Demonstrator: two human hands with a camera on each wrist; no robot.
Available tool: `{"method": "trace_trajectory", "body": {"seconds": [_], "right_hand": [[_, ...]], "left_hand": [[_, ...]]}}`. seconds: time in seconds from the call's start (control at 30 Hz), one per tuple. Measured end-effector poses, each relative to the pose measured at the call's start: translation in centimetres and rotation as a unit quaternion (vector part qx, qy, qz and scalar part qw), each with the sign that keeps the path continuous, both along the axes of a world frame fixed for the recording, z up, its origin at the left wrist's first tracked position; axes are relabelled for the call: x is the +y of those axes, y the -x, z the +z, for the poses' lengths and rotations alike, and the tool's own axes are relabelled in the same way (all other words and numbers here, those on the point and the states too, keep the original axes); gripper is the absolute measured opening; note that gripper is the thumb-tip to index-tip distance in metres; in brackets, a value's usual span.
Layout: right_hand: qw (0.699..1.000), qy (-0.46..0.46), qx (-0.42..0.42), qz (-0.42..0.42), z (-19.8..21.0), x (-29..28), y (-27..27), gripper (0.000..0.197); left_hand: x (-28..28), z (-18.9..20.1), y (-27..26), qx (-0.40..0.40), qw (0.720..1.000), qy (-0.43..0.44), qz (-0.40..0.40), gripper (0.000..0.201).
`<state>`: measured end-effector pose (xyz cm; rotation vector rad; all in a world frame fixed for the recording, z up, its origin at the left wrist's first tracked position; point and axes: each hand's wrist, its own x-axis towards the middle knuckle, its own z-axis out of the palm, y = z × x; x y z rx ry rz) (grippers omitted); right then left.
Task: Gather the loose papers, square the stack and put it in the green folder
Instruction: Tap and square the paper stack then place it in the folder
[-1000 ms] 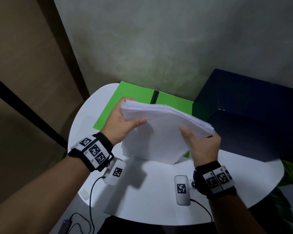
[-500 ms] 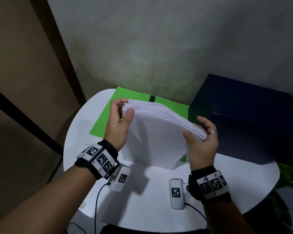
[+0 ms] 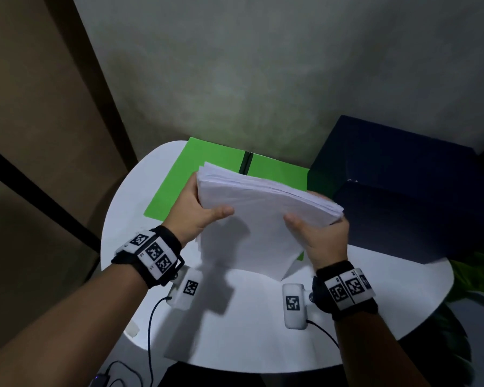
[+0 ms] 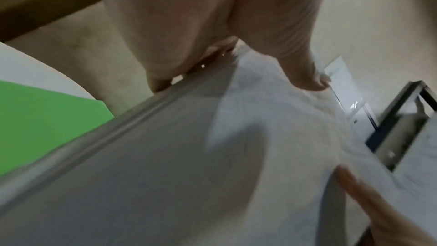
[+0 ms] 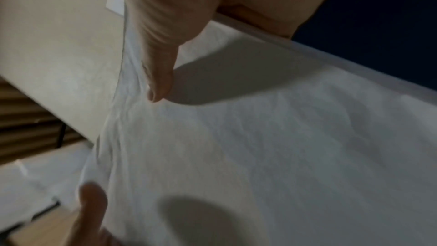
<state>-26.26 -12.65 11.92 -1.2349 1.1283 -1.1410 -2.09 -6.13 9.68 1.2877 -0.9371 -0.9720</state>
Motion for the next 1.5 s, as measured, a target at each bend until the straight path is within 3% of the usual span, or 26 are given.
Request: {"method": "trace_trajectory", "body": {"seconds": [0.13,0.27,0.33,0.4,0.5,0.63,0.7,0.8,0.97,1.13,1.27,1.37,1.43,1.5], "right_hand": [[1.000,0.000,0.006,-0.009,0.1,0.1,0.0,0.034],[0.997,0.066,-0.022,0.010,1.2,0.4,-0.3,0.029],[0.995,0.083,-0.043,-0.019,1.3,0.5,-0.8,0.019],[0.993,0.102,-0.047,-0.048,1.2,0.6,-1.0,0.017],[0.993,0.095,-0.056,-0.042,0.8,0.4,-0.6,0.019],[1.000,0.026,-0.012,-0.013,-1.3,0.6,0.1,0.049],[0.999,-0.028,-0.006,-0.038,-1.6,1.0,-0.1,0.045],[0.998,-0.022,-0.013,-0.062,-1.4,1.1,0.3,0.034],[0.999,-0.025,0.027,-0.014,-2.7,2.0,0.3,0.036],[0.999,-0.025,0.017,-0.032,-3.2,2.2,0.3,0.028],[0.997,-0.055,0.028,-0.036,-4.2,3.2,0.0,0.026],[0.997,-0.057,0.036,-0.037,-2.8,2.8,-0.2,0.025],[0.997,-0.042,0.066,-0.024,-1.2,1.9,0.2,0.022],[0.987,0.049,0.154,0.002,0.3,1.0,0.4,0.019]], "left_hand": [[0.1,0.6,0.4,0.016,1.000,0.024,0.008,0.099],[0.2,2.5,1.4,0.014,0.992,0.097,0.079,0.059],[-0.3,3.0,2.3,-0.015,0.984,0.106,0.145,0.032],[-0.8,3.2,2.7,-0.007,0.978,0.094,0.185,0.018],[-0.7,2.7,1.9,-0.009,0.983,0.102,0.149,0.028],[0.2,0.9,1.2,-0.040,0.996,0.054,0.058,0.060],[0.5,0.7,1.5,-0.060,0.995,0.023,0.076,0.048],[1.1,0.7,1.4,-0.039,0.994,0.039,0.093,0.032],[1.9,-2.3,1.3,-0.010,0.999,-0.015,0.030,0.078],[2.2,-2.8,1.9,0.034,0.998,-0.018,0.056,0.062],[2.6,-3.4,2.8,0.031,0.998,-0.033,0.044,0.083],[1.8,-2.7,2.0,-0.014,0.995,-0.069,0.065,0.095],[1.4,-0.8,1.1,-0.127,0.982,-0.052,0.130,0.110],[1.3,2.3,0.5,-0.280,0.942,0.036,0.182,0.121]]}}
